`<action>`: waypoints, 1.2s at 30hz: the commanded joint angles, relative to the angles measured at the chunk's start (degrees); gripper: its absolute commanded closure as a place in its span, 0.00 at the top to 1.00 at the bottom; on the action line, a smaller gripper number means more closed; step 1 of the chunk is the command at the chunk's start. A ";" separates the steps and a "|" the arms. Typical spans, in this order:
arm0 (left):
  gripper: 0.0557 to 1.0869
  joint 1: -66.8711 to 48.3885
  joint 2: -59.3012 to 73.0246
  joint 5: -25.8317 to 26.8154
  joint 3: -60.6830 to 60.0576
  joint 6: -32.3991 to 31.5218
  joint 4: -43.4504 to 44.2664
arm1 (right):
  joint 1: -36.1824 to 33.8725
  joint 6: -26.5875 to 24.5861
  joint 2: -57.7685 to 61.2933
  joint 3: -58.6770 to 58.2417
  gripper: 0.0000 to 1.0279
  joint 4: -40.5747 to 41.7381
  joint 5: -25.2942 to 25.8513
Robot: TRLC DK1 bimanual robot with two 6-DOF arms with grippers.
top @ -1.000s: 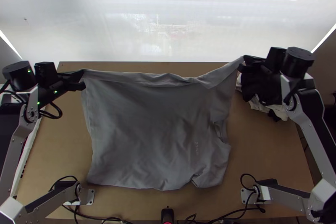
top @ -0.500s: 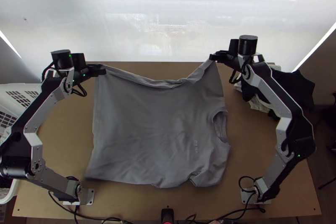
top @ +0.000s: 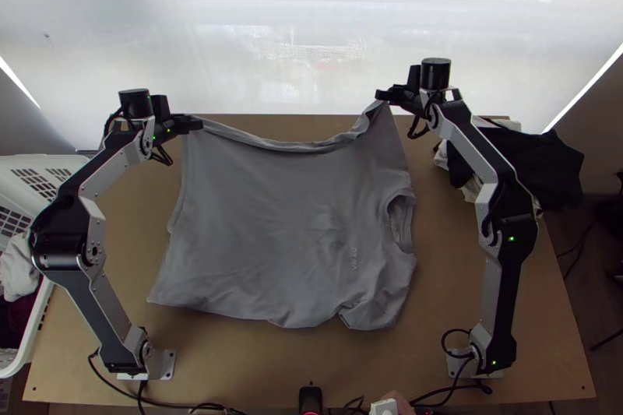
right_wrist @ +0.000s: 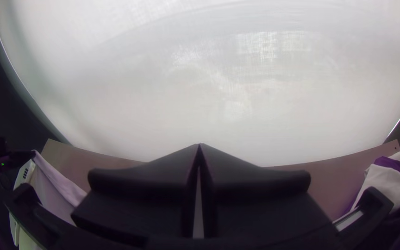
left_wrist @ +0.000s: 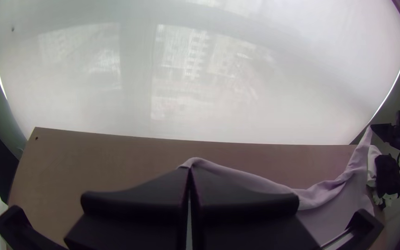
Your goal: Fold the t-shirt
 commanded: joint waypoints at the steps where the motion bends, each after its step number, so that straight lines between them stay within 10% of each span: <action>1: 0.03 0.29 6.03 -1.21 2.23 0.08 2.11 | 0.07 -0.66 5.56 4.99 0.03 -0.15 0.76; 16: 0.03 1.26 17.11 -2.09 18.05 -0.80 -1.14 | 0.42 -1.80 8.55 11.58 0.03 -0.68 5.34; 36: 0.03 2.31 0.85 -0.42 1.44 -0.98 1.32 | 5.79 -0.92 -9.55 -10.75 0.03 -1.73 5.25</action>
